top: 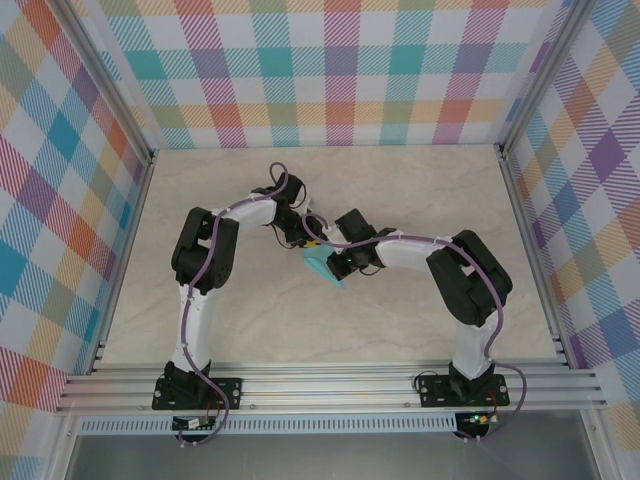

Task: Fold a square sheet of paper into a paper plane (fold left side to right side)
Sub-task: Third fold the triangle at the center of the table.

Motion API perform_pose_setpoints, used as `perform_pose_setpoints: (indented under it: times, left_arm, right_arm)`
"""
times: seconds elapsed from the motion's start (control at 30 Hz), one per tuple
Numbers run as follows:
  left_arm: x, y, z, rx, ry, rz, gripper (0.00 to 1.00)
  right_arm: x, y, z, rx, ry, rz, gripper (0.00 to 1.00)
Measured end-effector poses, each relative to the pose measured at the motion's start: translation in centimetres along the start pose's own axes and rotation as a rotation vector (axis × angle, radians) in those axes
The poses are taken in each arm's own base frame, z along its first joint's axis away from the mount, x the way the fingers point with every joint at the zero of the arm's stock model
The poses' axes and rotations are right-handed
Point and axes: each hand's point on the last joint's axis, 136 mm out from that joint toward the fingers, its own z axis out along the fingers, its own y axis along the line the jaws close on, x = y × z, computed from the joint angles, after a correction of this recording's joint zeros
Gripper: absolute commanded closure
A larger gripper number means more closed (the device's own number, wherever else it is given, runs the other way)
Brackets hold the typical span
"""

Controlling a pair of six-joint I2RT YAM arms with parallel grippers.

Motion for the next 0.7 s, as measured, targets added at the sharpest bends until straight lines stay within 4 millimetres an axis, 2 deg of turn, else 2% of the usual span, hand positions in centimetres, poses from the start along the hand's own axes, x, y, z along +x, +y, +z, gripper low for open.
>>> perform_pose_setpoints:
  times: [0.7]
  left_arm:
    - [0.0,0.01,0.02,-0.006,-0.002,0.006,0.79]
  right_arm:
    - [-0.43,-0.5,-0.1,0.008,0.002,0.013,1.0]
